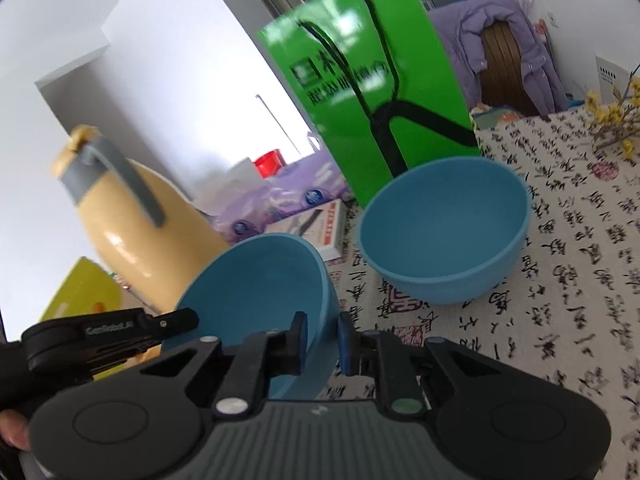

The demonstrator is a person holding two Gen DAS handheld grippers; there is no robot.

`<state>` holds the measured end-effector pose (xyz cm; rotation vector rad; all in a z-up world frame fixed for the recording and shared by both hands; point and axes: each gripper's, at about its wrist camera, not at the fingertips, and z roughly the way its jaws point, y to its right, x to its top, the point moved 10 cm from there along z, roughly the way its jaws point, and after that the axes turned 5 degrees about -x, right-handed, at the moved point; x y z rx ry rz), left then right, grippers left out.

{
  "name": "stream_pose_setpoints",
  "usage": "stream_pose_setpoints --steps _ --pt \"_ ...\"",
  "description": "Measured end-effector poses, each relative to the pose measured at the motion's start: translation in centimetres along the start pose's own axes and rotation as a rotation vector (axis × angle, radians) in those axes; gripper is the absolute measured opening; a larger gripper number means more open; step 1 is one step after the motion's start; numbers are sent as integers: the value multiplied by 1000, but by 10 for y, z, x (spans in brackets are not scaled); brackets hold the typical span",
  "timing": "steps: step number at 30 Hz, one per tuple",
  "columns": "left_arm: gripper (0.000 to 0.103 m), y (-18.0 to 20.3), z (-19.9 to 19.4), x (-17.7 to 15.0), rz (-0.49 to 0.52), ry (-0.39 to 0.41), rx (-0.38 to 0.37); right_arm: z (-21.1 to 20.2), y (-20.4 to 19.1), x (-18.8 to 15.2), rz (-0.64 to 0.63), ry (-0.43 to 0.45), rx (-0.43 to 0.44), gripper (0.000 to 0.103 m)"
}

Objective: Organize plates and bowls
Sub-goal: 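Lift the blue bowl with both grippers, then carry the held bowl with both grippers toward the placed blue bowl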

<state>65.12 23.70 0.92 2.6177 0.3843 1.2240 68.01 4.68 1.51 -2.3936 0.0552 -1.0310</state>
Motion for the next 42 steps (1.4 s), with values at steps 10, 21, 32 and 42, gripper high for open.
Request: stream_pose_setpoints --steps 10,21,32,42 --pt "10 26 -110 -70 -69 98 0 -112 -4 -44 -99 47 39 15" --pt "10 53 -207 -195 -170 146 -2 -229 20 -128 -204 101 57 14" --pt "10 101 -257 -278 -160 130 -17 -309 72 -182 -197 121 51 14" --pt "10 152 -257 -288 -121 106 -91 -348 117 -176 -138 180 26 14"
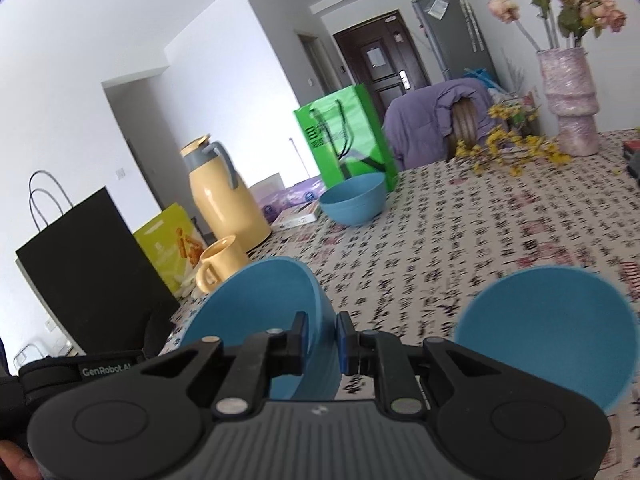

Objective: Organize plates and bowls
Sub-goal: 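Carry the held bowl with both grippers toward the placed blue bowl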

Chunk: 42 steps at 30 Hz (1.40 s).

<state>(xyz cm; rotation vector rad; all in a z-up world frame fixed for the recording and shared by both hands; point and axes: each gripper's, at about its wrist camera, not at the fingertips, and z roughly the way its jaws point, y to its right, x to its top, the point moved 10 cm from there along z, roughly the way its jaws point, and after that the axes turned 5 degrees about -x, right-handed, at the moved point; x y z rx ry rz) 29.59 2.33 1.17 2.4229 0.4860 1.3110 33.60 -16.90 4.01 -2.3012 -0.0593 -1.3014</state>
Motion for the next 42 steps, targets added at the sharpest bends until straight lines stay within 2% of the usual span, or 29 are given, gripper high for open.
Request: stream_pose_setpoints --steps 7,11,17,28,42 --pt "10 59 18 -5 35 -52 -116 -35 48 21 38 68 -79 14" --pt "10 96 38 -15 62 -113 -184 -53 80 37 58 112 -140 14" --pt "10 134 64 -33 89 -191 -244 -61 128 41 115 115 -205 14" --pt "10 151 93 -55 121 -278 -255 -55 175 27 177 70 -240 15" --pt "10 149 111 -63 117 -308 -225 -35 189 12 171 22 -253 18"
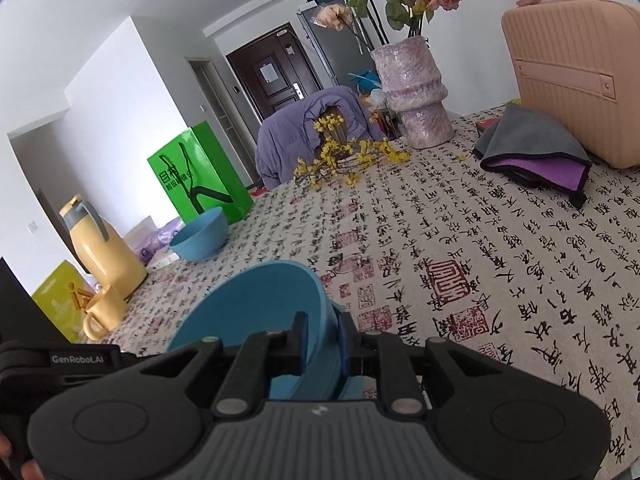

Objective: Organize plates and bowls
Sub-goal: 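Carry the held bowl with both grippers toward the placed blue bowl, then lower the bowl into the placed blue bowl and open both grippers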

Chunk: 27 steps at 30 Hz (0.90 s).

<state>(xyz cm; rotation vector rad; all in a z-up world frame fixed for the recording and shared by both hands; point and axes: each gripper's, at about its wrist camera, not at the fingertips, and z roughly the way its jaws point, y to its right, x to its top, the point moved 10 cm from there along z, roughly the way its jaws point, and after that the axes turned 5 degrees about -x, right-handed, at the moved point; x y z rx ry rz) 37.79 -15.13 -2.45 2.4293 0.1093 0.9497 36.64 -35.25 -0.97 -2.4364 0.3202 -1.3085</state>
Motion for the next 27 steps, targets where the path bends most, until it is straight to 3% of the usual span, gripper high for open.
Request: stream_pose_setpoints --steps 6,12,19,22,26,27 --pt "11 -1 2 1 3 3 0 2 4 1 -8 1 -16 19" --pt "11 1 -5 3 47 31 -13 -6 -2 8 -50 49 -31 30" --pt "23 -17 -33 -1 112 68 -9 -18 -32 12 -137 98 -1 43" --pt "37 -31 -57 0 144 106 3 -22 -54 7 -180 111 26 49" --pt "47 -54 -91 1 182 178 51 -27 -92 -6 -246 117 112 56" --pt "58 -60 -98 0 191 195 67 -27 -102 -11 -264 114 135 59"
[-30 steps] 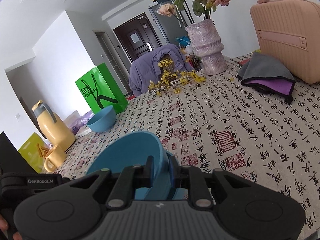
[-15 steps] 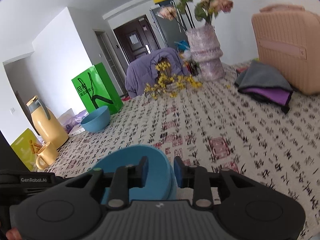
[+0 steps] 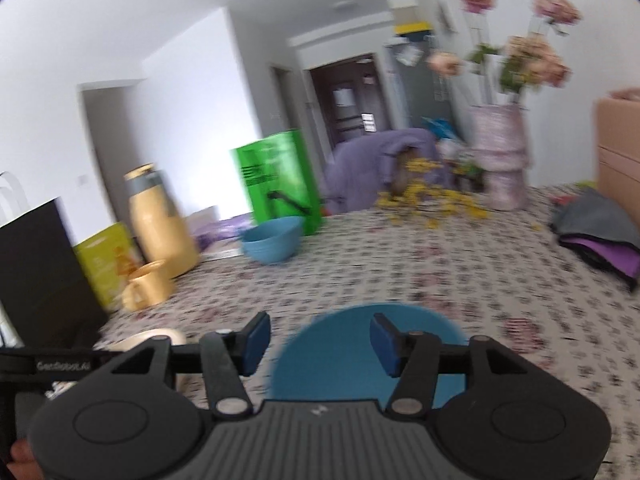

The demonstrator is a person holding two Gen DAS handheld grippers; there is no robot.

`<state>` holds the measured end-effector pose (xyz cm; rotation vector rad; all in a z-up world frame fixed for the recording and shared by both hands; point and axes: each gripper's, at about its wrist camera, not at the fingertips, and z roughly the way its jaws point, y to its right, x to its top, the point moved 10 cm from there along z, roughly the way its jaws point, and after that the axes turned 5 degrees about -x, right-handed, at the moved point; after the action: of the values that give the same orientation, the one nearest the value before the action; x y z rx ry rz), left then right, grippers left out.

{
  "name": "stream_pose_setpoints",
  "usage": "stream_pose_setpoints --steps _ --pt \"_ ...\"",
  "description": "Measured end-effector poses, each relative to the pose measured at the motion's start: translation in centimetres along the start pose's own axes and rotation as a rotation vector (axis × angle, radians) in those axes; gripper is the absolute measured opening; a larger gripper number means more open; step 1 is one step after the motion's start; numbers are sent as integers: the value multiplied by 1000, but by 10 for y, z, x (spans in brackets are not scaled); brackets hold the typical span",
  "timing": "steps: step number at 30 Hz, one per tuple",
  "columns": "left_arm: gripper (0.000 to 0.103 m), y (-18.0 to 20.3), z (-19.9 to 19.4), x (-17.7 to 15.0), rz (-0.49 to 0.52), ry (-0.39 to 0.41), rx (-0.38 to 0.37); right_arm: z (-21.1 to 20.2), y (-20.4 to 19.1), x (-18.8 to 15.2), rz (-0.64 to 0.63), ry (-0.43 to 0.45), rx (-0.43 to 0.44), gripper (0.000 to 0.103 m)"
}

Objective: Organize plates and bowls
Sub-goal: 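Lower the bowl into the placed blue bowl and open both grippers, then move both grippers toward the blue bowl beside the green bag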

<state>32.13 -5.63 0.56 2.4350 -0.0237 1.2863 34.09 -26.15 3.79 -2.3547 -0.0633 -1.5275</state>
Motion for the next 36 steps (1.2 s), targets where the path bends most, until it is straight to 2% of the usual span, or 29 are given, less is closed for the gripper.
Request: stream_pose_setpoints --steps 1,3,5,6,9,15,25,28,32,36 --pt "68 -7 -5 -1 5 6 19 1 -11 -3 -16 -5 18 60" --pt "70 -22 -13 -5 19 9 67 5 -30 -10 -43 -20 48 61" --pt "78 -36 -20 -9 41 8 109 9 -48 -19 -60 -38 75 63" --pt "85 -41 -24 -12 54 7 126 11 -57 -23 -68 -48 87 65" --pt "98 -54 -35 -18 86 7 139 17 -78 -37 -95 -78 109 71" --pt "102 -77 -46 -21 93 15 159 27 -101 -53 -99 -128 120 81" --pt "103 -101 -41 -6 41 39 121 52 -114 -54 -94 -184 120 83" --pt "103 -109 -37 7 46 47 118 64 -115 -43 -61 -200 143 83" --pt "103 -130 -24 34 15 60 152 85 -115 -18 -27 -198 141 83" --pt "103 -143 -4 69 -36 52 100 115 -111 10 62 -239 161 83"
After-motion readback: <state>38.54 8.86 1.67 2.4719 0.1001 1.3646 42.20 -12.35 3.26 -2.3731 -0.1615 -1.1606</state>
